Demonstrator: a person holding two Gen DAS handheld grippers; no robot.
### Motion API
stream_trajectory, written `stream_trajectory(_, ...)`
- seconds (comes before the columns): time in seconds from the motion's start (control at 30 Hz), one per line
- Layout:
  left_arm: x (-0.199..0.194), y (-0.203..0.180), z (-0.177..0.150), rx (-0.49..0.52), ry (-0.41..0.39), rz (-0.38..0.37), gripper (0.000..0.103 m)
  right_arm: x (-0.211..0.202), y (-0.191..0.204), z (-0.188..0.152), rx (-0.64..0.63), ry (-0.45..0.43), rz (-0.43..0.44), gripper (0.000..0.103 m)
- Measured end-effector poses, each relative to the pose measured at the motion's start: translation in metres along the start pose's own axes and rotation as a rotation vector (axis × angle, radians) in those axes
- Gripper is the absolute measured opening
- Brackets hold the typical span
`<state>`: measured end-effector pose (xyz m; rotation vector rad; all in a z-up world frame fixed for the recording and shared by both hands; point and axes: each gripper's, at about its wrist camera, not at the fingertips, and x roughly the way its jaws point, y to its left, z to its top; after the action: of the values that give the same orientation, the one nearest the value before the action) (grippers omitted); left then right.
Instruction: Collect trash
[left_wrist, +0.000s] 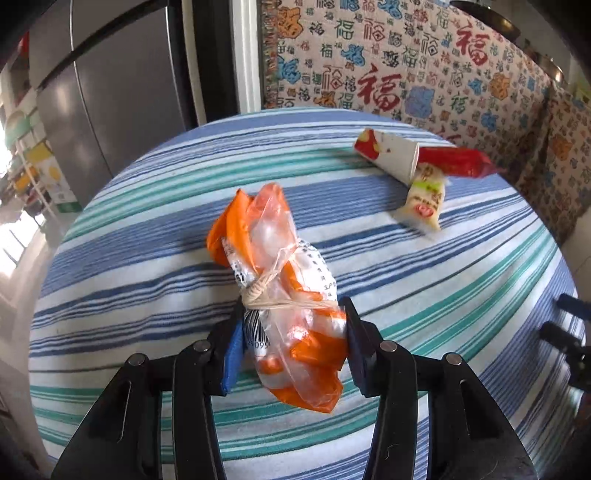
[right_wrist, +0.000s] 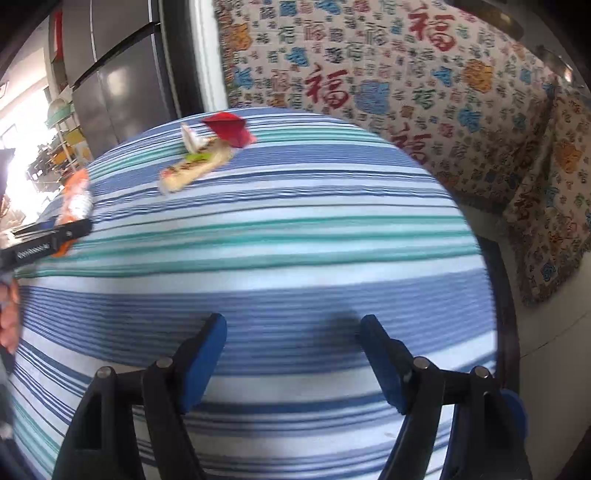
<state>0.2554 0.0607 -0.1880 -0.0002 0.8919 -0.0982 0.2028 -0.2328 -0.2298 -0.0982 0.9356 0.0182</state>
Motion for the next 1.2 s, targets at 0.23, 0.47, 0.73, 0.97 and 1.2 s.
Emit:
stream_trajectory(0.23,0.005,0.011,0.005,-0.071,-0.007,-0.010,0.050,0.051,0.070,0.057,0.111,-0.014,0.065,0.077)
stream_trajectory(0.47,0.006,0.014,0.007,-0.088,-0.011,0.008,0.050,0.083,0.090,0.107,0.281,-0.055,-0.038,0.077)
stream_trajectory(0.73,0.003,0.008,0.006,-0.076,-0.008,-0.013,0.050,0.069,0.070,0.096,0.113,-0.022,-0.045,0.006)
stream_trajectory(0.97,-0.004,-0.010,0.001,0.005,0.029,-0.126,0.052,0.012,0.008,0.032,-0.083,-0.001,-0.009,0.007)
stream_trajectory(1.2,-0.006,-0.012,-0.004,-0.004,0.042,-0.066,0.087,0.005,-0.006,0.023,0.069,-0.055,0.084,0.088)
